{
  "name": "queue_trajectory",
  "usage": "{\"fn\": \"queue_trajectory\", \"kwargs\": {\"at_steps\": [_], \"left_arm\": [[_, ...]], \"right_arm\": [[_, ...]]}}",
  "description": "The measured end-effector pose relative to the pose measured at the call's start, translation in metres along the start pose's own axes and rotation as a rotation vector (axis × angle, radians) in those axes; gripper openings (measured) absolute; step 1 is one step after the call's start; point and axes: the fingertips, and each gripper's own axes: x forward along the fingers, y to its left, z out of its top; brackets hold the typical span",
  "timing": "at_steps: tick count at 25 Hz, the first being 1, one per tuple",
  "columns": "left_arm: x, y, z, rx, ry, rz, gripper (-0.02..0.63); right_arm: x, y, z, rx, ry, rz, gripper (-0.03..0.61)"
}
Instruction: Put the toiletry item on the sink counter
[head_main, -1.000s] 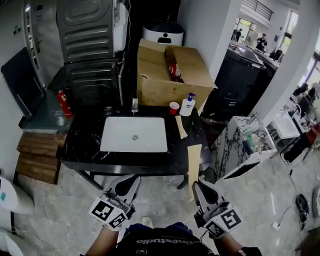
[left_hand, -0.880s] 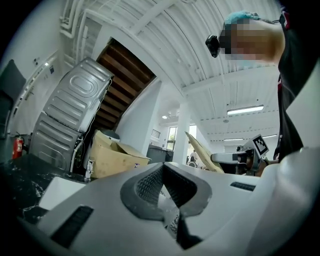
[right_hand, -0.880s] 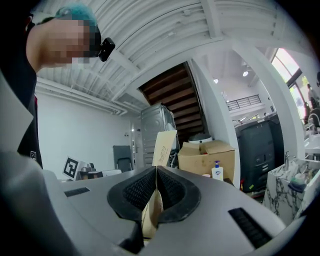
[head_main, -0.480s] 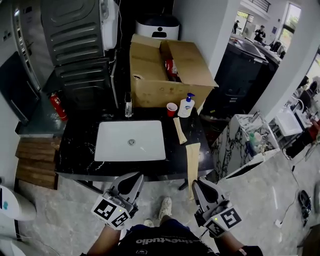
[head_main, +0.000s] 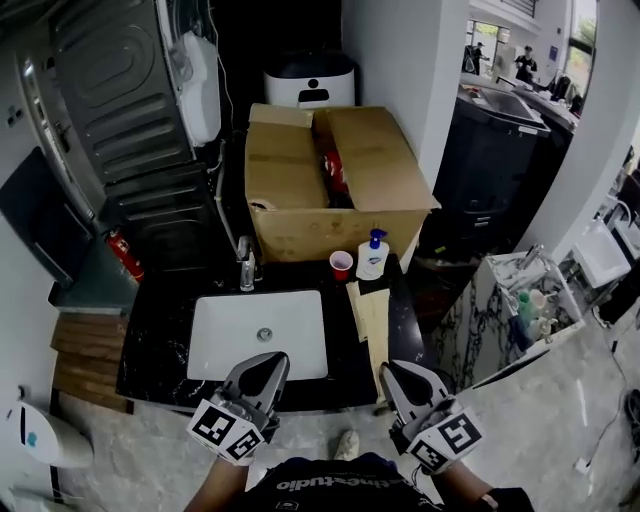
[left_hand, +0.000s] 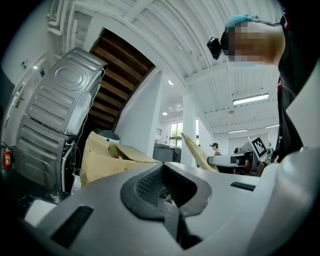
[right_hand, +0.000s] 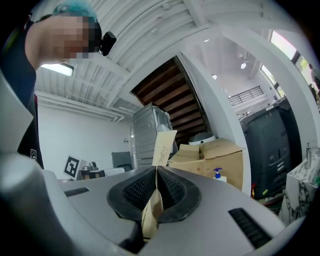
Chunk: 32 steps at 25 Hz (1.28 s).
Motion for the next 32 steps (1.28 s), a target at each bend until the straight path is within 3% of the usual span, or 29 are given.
{"fn": "queue_trajectory", "kwargs": {"at_steps": [7,20,24,32], "left_arm": [[0.06,0.008,-0.006,0.025,0.03,0.006,0.014],[0.087,0.062,-0.003,-0.008,0.022,-0.052,0.014],[0.084,0.077,-0.006,-0.022,0.022,-0.067,0.014],[0.073,0.091,-0.013,-0.042,0.039,-0.077,0.014]], "right_arm": [[0.028,-0.056,0.002,0.024,0.01,0.014,0.041],[0.081,-0.061,-0.003,0.029,0.034,-0.046,0.043],[0.102,-0.068,-0.033,0.026,0.137,-0.105,0.041],[0.144,-0.084,-0.099,0.145,0.277,-0.136,0.041]]}}
